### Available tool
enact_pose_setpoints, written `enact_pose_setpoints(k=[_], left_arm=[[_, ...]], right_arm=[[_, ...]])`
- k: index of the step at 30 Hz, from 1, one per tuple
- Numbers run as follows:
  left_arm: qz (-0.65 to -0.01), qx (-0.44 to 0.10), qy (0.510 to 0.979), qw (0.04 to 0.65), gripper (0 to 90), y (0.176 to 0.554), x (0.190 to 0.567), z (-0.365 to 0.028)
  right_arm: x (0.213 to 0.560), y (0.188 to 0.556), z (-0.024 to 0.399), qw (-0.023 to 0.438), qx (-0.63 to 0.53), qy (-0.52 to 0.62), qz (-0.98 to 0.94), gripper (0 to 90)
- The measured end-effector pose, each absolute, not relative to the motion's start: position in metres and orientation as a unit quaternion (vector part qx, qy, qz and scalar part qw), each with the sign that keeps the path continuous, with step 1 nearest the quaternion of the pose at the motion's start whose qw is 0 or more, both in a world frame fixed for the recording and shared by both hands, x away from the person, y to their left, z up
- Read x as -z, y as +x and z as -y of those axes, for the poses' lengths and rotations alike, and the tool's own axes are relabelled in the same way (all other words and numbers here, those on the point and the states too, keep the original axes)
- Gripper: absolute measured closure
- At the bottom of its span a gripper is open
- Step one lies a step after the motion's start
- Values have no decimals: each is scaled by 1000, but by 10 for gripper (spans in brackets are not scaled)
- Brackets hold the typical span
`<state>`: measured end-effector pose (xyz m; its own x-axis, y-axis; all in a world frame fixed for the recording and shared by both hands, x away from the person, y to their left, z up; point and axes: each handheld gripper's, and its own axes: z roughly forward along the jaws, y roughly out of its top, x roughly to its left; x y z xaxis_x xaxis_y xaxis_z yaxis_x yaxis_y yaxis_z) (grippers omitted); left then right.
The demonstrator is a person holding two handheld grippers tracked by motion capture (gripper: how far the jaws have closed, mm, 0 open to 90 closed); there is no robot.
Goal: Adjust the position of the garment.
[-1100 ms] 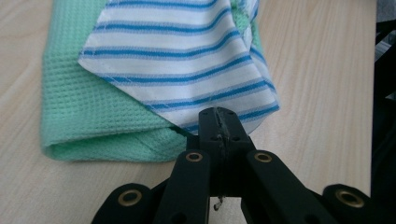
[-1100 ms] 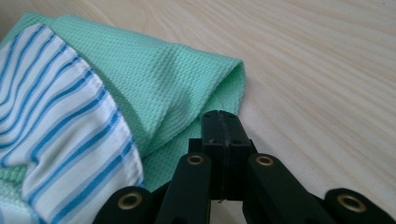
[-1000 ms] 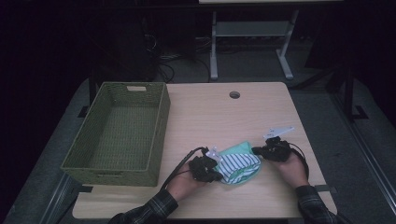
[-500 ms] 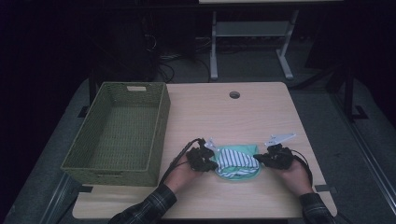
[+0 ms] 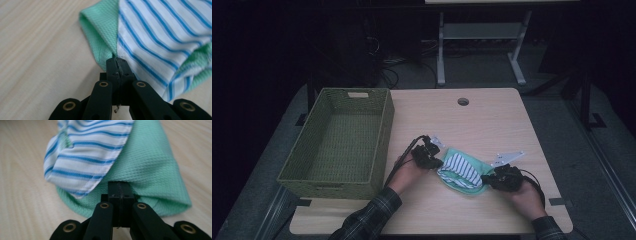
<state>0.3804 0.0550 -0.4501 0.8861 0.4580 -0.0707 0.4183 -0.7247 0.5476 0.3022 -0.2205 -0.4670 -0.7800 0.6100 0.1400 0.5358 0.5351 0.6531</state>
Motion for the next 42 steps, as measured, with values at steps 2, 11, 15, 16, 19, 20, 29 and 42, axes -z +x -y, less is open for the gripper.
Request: enact_pose_setpoints(k=[2, 11, 15, 16, 19, 20, 29, 42], left_arm=[[-236, -34, 928, 287, 891, 385, 450, -54], [-255, -33, 919, 300, 885, 395, 449, -56], [-253, -32, 917, 306, 865, 391, 440, -64], [-252, -32, 917, 308, 857, 389, 438, -66], [-250, -36, 915, 316, 821, 384, 429, -72], [-248, -36, 915, 317, 801, 382, 426, -74], [-239, -26, 914, 326, 585, 355, 416, -82], [-211, -14, 920, 330, 468, 325, 424, -64]], right_arm=[[467, 298, 217, 47, -355, 323, -876, 897], [464, 286, 202, 42, -354, 296, -886, 897], [455, 287, 211, 54, -369, 301, -878, 897], [453, 287, 213, 57, -373, 303, -875, 897], [444, 288, 221, 68, -386, 311, -866, 897], [441, 289, 223, 71, -388, 314, -863, 897], [444, 318, 238, 91, -393, 340, -849, 897], [463, 336, 227, 75, -369, 345, -860, 896]])
